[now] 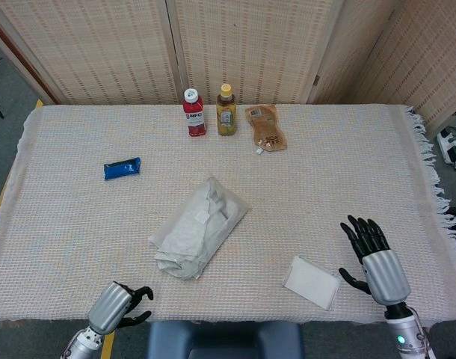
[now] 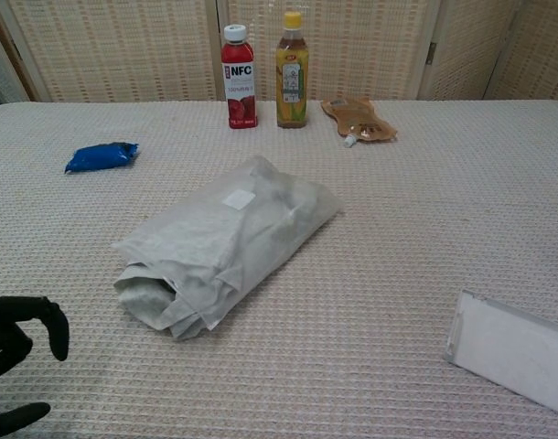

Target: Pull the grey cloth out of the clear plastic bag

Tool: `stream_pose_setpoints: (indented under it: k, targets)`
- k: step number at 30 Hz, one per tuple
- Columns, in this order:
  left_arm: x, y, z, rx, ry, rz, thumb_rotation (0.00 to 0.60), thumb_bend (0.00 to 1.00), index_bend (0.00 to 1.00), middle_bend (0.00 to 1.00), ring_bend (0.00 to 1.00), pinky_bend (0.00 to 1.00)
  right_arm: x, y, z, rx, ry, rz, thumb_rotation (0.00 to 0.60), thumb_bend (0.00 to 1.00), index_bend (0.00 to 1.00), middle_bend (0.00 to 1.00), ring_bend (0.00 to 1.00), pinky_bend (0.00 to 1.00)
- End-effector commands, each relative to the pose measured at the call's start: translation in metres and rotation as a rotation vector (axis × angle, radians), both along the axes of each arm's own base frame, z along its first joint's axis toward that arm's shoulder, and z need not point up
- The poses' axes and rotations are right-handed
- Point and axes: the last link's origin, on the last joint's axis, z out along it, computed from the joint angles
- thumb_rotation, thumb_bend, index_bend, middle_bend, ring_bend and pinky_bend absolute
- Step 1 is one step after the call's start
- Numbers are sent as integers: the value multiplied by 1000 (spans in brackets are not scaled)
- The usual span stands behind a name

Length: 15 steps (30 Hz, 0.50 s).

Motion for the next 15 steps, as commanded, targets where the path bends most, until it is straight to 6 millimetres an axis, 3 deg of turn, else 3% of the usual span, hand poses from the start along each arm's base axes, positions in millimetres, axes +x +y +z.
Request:
stream_pose_setpoints:
  k: [1,10,15]
  targets:
    - [8,10,-14,-6,-8,-16,600,250,548,1000,1000,1000,-2,0,0,1,7,-11,600,155,0,0,0,0]
    - [20,24,-28,17,-30,-24,600,300,436,1000,1000,1000,-3,-3,-2,18,40,-22,600,154,0,0,0,0]
    - [29,23,-36,36,-35,-40,600,269,440,1000,1000,1000,-3,-5,-5,45,56,-30,600,153,0,0,0,0]
